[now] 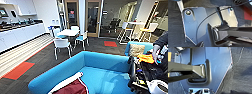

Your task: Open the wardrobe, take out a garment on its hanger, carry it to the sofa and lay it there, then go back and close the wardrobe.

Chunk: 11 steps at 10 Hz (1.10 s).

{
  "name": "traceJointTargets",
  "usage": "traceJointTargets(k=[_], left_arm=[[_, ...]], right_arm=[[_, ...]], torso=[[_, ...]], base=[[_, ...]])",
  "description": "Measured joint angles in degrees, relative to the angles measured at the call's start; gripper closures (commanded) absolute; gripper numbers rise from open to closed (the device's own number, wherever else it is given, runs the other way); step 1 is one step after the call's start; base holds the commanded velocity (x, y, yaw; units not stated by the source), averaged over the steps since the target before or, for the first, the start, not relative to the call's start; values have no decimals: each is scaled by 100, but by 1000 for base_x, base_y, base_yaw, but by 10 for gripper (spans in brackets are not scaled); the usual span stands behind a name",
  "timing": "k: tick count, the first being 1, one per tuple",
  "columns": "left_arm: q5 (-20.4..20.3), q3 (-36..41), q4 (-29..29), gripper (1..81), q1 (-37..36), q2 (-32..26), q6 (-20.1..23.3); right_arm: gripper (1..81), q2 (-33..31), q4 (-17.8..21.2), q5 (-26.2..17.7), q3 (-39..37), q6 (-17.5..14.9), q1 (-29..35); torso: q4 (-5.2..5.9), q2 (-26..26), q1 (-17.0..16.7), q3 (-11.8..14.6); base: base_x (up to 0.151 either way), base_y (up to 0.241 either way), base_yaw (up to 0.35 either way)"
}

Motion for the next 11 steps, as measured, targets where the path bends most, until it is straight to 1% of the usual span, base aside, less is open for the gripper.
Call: traceJointTargets(k=[4, 7, 11], left_arm=[[-29, -27, -23, 10, 0, 30, -2], [-40, -50, -26, 10, -55, 79, -2], [-32, -52, -28, 10, 17, 94, -2]], right_arm=[[10, 2, 2, 2, 4, 0, 1], [10, 16, 2, 13, 6, 0, 61], [10, 13, 0, 9, 4, 0, 1]], torso=[[0, 0, 0, 0], [0, 4, 10, -2], [0, -2, 0, 0]], base=[[0, 0, 0], [-67, 0, 0], [-89, 0, 0]])
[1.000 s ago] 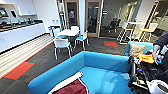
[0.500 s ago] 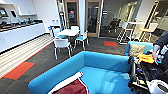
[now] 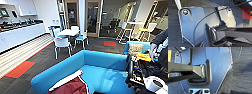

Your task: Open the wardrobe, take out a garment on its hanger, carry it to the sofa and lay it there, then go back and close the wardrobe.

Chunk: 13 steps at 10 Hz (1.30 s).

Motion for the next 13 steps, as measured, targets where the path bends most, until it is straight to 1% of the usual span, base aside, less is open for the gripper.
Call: traceJointTargets(k=[10, 13], left_arm=[[-1, -5, -11, 10, 0, 2, 2], [2, -5, -11, 10, 46, 16, 0]], right_arm=[[10, 17, 0, -1, 2, 0, 18], [10, 33, -2, -15, 2, 0, 16]], torso=[[0, -2, 0, 0], [0, -7, 0, 2]], base=[[-110, 0, 0], [-83, 0, 0]])
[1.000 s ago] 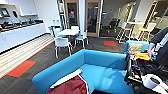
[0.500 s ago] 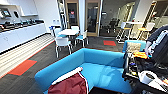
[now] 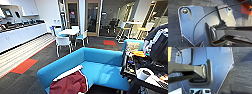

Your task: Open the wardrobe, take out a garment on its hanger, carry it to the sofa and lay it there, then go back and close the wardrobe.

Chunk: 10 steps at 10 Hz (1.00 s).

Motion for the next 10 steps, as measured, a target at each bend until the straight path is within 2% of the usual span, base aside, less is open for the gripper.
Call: traceJointTargets(k=[10], left_arm=[[5, -119, 9, 10, -18, 80, 2]], right_arm=[[10, 0, -12, 0, 0, 0, 16]], torso=[[0, -2, 7, 0]], base=[[0, 0, 0]])
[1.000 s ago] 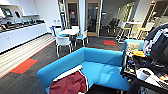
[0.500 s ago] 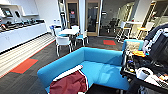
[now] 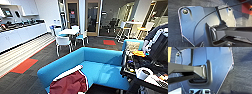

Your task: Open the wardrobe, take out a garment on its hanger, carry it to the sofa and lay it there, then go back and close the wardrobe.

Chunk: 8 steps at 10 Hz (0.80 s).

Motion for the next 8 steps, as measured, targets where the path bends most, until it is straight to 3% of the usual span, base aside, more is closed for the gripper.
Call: traceJointTargets(k=[2, 8], left_arm=[[-5, -16, 11, 10, 0, 16, 0], [33, -66, 20, 10, -15, 22, 2]], right_arm=[[10, 1, 0, 2, 0, 0, 0], [10, 22, -2, -5, 9, 0, -18]], torso=[[0, 0, 0, 0], [0, 2, 1, 0]], base=[[0, 0, 41], [0, 0, 187]])
